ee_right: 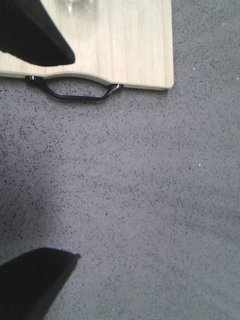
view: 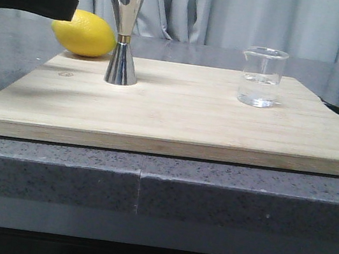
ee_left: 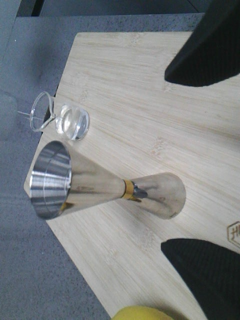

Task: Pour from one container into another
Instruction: 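Move the left gripper down around the steel jigger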

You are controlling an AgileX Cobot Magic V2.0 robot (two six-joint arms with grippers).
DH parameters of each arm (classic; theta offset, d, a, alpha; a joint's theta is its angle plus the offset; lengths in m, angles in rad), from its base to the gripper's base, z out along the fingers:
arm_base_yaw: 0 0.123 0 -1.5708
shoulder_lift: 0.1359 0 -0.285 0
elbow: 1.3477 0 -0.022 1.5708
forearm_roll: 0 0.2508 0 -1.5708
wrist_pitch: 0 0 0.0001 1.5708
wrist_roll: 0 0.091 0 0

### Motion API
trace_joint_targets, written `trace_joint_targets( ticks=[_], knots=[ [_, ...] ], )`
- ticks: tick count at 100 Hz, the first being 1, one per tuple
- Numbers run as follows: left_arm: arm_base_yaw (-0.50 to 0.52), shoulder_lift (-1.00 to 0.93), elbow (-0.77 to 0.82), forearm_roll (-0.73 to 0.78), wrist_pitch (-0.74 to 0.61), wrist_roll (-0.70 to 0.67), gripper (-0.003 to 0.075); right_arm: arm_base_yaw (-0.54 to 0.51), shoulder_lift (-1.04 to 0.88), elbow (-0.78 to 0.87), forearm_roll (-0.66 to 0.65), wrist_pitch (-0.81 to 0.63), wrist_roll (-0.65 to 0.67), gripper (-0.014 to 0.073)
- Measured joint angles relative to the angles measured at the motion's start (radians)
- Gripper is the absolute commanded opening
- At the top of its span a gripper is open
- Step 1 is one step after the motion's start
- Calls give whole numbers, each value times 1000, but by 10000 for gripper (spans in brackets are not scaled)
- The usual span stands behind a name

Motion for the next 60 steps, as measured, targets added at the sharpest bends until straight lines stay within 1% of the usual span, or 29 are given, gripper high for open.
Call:
trace_joint_targets(
  ticks=[10,31,60],
  knots=[
    [0,34,-14,-33,7,54,576,0,0,0,0,0,0,666],
    [-1,82,-26,-69,9,107,576,0,0,0,0,-6,0,666],
    [-74,152,-88,-80,9,141,576,0,0,0,0,-25,-1,666]
  ],
)
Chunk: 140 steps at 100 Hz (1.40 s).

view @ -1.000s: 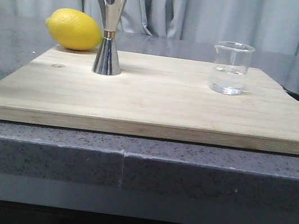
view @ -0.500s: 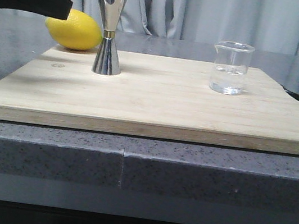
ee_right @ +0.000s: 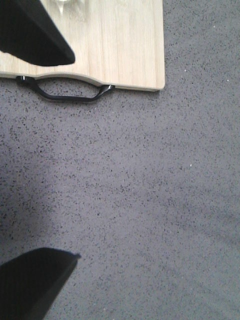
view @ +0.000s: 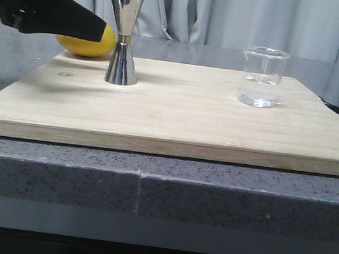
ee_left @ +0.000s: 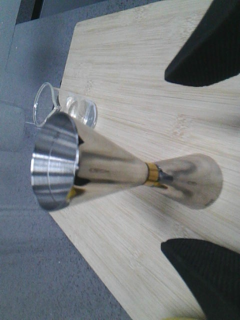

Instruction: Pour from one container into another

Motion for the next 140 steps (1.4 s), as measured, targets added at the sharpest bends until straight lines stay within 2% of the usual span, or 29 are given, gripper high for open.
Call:
trace_joint_targets(
  ticks=[28,80,114,140],
  knots=[
    [-31,12,-69,0,2,-7,575,0,0,0,0,-2,0,666],
    [-96,63,-77,0,0,-23,565,0,0,0,0,-31,-2,666],
    [-99,111,-78,-30,-8,-25,562,0,4,0,0,-33,-2,666],
    [-99,111,-78,-46,-10,-25,425,0,26,0,0,-36,-2,666]
  ],
)
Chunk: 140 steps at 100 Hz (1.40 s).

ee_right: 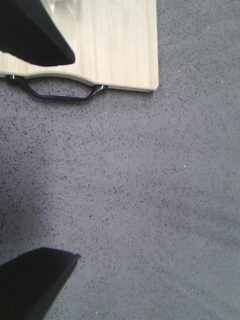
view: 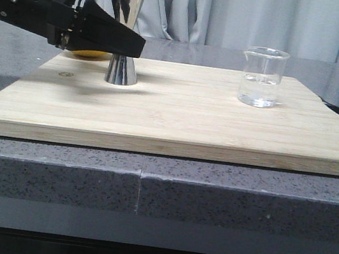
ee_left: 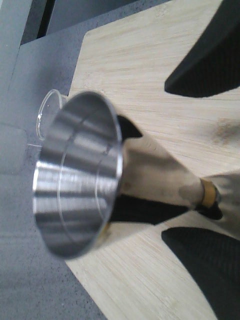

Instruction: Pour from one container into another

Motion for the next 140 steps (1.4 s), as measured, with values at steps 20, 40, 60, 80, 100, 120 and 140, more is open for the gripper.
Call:
trace_joint_targets(
  ticks=[20,40,60,80,100,120,140],
  knots=[
    [0,0,0,-4,0,0,356,0,13,0,0,-4,0,666],
    [0,0,0,-5,-1,0,295,0,16,0,0,-15,0,666],
    [0,0,0,-5,-1,0,206,0,16,0,0,-21,0,666],
    [0,0,0,-6,-2,0,131,0,19,0,0,-23,0,666],
    [0,0,-8,-8,-2,0,82,0,19,0,0,-23,0,666],
    [0,0,-41,-5,-4,0,71,0,19,0,0,-23,0,666],
    [0,0,-44,-2,0,-6,71,15,19,0,0,-35,-19,666]
  ],
)
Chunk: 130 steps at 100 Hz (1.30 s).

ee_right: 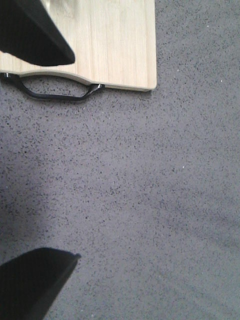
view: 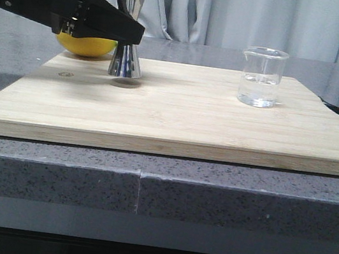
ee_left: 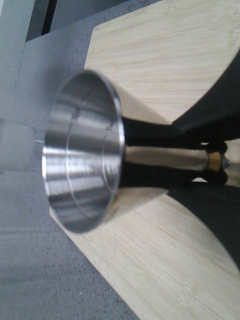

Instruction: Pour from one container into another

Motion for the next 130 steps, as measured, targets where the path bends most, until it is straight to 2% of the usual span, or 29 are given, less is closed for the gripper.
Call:
trace_joint_targets(
  ticks=[16,37,75,96,130],
  knots=[
    [0,0,0,0,2,-4,71,75,0,32,0,-98,-51,666],
    [0,0,0,5,5,-19,71,171,-8,153,0,-242,-63,666],
    [0,0,0,28,5,-53,71,197,-114,423,27,-542,-60,666],
    [-2,0,0,30,5,-54,71,201,-161,567,31,-742,22,666],
    [-28,0,0,18,5,-54,71,332,-57,610,27,-953,50,666]
  ],
)
